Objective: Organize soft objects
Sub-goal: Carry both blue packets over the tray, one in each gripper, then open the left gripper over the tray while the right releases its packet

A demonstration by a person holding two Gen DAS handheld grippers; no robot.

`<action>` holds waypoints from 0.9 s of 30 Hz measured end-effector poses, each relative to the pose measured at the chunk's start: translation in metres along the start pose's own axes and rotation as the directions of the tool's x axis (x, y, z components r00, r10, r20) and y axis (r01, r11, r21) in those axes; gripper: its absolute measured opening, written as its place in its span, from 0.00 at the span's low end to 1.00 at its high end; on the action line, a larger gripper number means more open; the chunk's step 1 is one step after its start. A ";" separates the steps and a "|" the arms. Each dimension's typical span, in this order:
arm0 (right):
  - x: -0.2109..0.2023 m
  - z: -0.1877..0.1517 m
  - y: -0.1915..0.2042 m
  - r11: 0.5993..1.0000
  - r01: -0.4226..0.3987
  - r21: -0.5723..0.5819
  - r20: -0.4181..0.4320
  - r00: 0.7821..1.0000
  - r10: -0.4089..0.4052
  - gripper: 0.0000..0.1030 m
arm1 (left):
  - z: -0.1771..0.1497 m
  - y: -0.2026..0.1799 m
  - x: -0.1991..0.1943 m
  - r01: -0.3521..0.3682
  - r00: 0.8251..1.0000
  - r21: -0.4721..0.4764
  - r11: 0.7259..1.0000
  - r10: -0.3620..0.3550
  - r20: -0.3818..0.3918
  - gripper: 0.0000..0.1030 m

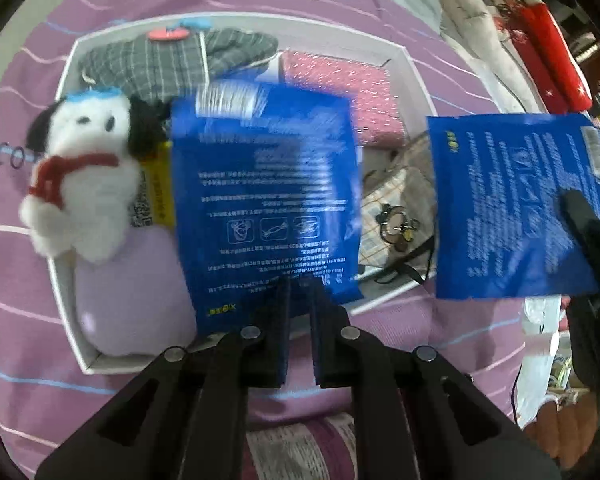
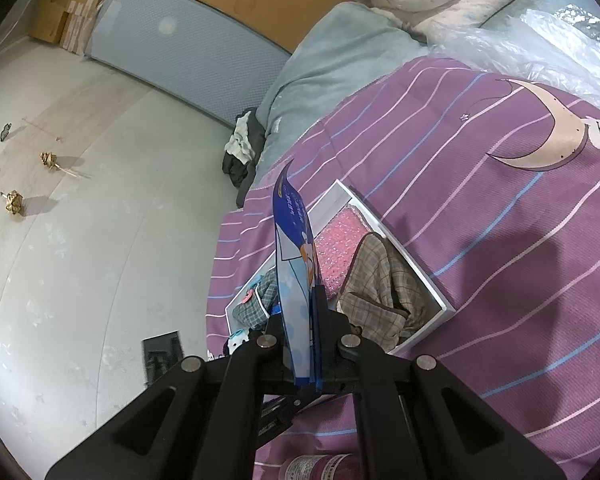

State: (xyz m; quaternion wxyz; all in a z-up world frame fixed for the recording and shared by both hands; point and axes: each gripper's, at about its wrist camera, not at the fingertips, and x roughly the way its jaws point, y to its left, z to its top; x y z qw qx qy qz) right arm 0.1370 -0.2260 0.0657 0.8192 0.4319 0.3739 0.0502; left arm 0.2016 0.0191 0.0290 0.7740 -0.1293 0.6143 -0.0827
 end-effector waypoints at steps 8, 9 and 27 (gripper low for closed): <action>0.003 0.000 0.000 1.000 -0.029 -0.004 -0.007 1.000 0.029 0.02 | -0.001 0.002 -0.003 0.038 0.998 -0.022 0.999 -0.036 0.052 0.10; 0.003 0.000 0.000 0.999 -0.037 -0.002 -0.008 0.999 0.036 0.02 | -0.005 0.003 -0.007 0.037 0.998 -0.014 0.999 -0.036 0.060 0.10; 0.073 -0.013 0.005 0.972 -0.222 0.073 -0.132 0.964 0.230 0.04 | -0.013 0.028 -0.063 -0.078 0.947 -0.126 0.989 0.113 0.300 0.16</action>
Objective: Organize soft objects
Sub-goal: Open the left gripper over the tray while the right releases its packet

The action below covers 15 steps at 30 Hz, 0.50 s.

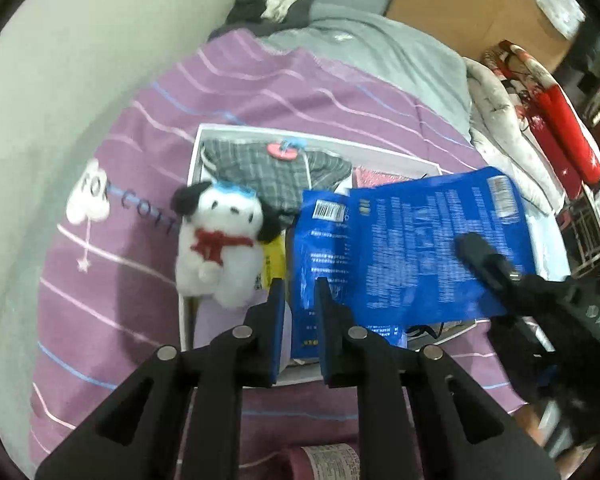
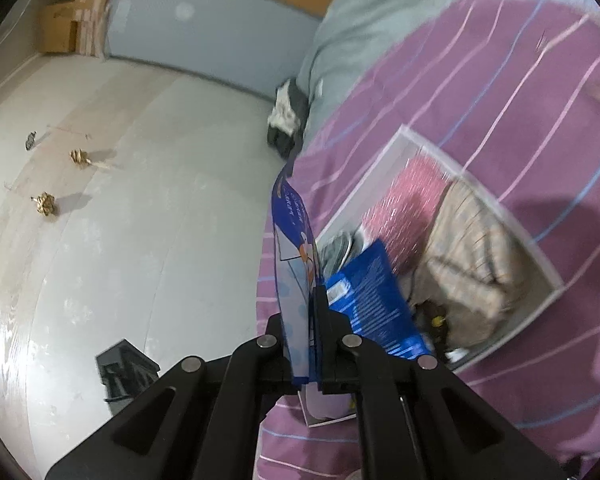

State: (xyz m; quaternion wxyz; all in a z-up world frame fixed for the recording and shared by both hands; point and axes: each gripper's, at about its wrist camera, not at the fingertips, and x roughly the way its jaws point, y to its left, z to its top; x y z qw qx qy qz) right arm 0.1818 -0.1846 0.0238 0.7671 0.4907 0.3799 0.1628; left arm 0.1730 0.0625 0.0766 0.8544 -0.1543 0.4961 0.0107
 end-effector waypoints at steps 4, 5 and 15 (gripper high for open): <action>0.025 -0.002 -0.003 0.998 0.048 -0.035 -0.046 0.998 -0.049 0.05 | 0.000 0.006 0.008 0.019 1.000 -0.043 0.999 -0.019 0.008 0.16; 0.029 -0.001 -0.005 0.996 0.073 -0.043 -0.043 0.996 -0.074 0.05 | 0.000 0.008 0.011 0.034 0.999 -0.043 0.998 -0.034 0.002 0.16; 0.038 0.000 0.006 0.873 0.414 -0.257 0.070 0.909 -0.411 0.44 | -0.001 -0.004 0.013 0.042 0.999 0.010 0.999 -0.042 -0.026 0.43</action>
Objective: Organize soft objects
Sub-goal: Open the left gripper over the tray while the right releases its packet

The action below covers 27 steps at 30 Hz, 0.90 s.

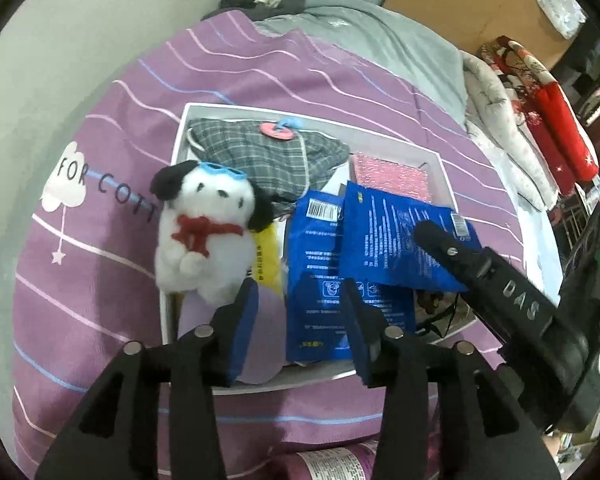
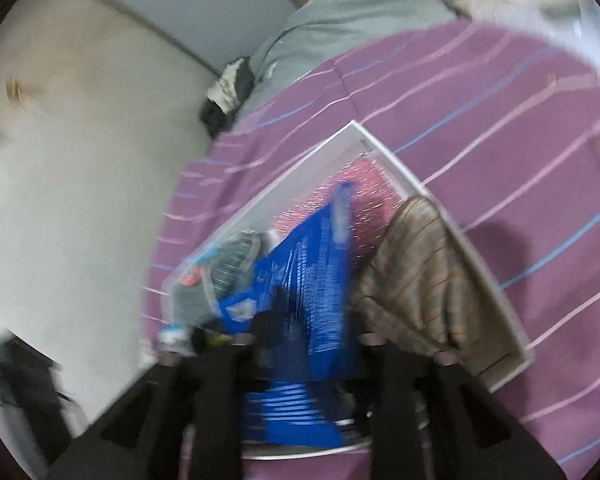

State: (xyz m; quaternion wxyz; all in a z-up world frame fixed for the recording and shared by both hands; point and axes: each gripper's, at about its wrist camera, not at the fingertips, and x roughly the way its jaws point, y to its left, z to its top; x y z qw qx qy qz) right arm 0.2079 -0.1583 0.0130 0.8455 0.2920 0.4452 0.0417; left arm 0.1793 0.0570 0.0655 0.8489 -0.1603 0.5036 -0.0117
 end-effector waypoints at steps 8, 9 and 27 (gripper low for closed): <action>-0.032 -0.012 0.030 0.984 0.088 -0.154 0.057 0.995 -0.080 0.75 | 0.000 0.001 0.003 -0.012 1.000 0.015 1.000 0.012 -0.026 0.44; -0.036 -0.013 0.031 0.984 0.079 -0.160 0.053 0.996 -0.072 0.75 | 0.000 0.001 0.003 -0.013 1.000 0.019 1.000 0.014 -0.027 0.44; -0.083 -0.024 0.027 0.984 0.112 -0.138 -0.063 0.990 -0.122 0.76 | -0.018 -0.012 -0.035 -0.046 0.999 0.127 0.991 0.043 0.026 0.44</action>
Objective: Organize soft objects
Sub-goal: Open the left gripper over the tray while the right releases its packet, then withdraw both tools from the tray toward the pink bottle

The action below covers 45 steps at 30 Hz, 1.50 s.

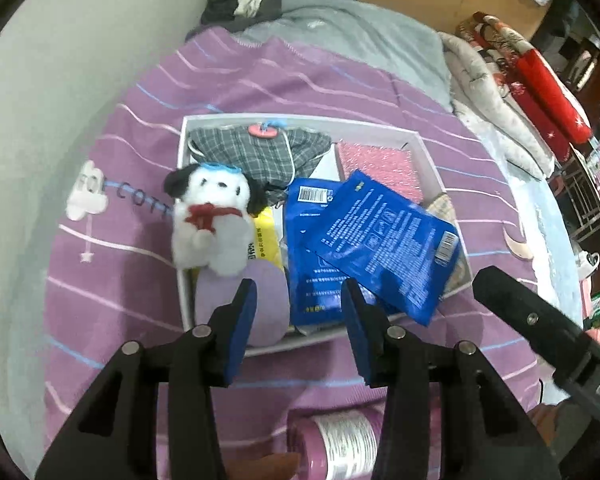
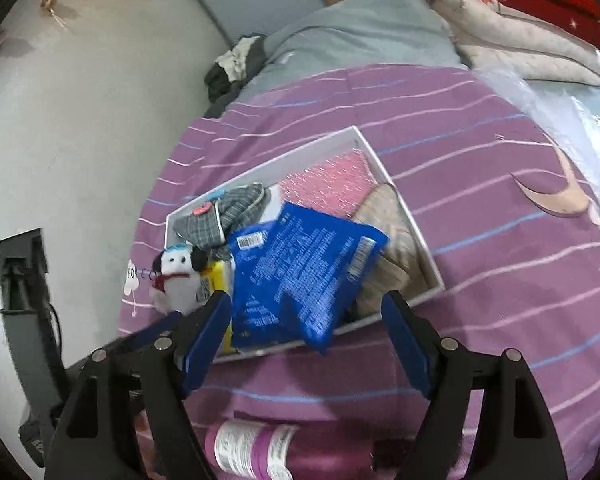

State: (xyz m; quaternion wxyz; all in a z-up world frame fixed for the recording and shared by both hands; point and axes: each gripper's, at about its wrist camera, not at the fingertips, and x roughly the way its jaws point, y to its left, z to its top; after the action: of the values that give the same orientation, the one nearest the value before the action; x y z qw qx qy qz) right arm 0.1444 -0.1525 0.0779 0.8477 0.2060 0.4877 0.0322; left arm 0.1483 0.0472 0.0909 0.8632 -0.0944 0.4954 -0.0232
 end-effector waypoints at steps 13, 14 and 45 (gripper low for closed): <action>-0.092 -0.072 0.019 0.977 0.077 -0.201 0.129 0.990 -0.052 0.76 | -0.080 -0.005 -0.119 -0.003 0.972 0.039 0.999 -0.006 0.235 0.68; -0.093 -0.082 0.019 0.972 0.086 -0.221 0.129 0.990 -0.059 0.76 | -0.086 -0.007 -0.118 -0.024 0.970 0.043 0.999 0.013 0.245 0.68; -0.040 -0.177 -0.013 0.958 0.236 -0.161 0.275 0.943 -0.186 0.76 | -0.175 -0.024 -0.021 -0.194 0.961 0.129 0.973 0.162 0.222 0.66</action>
State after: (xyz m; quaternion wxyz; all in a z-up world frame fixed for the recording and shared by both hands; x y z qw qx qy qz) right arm -0.0272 -0.1181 0.0272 0.9182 0.0723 0.3876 -0.0392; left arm -0.0114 0.0021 0.0275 0.9140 0.0137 0.4046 0.0275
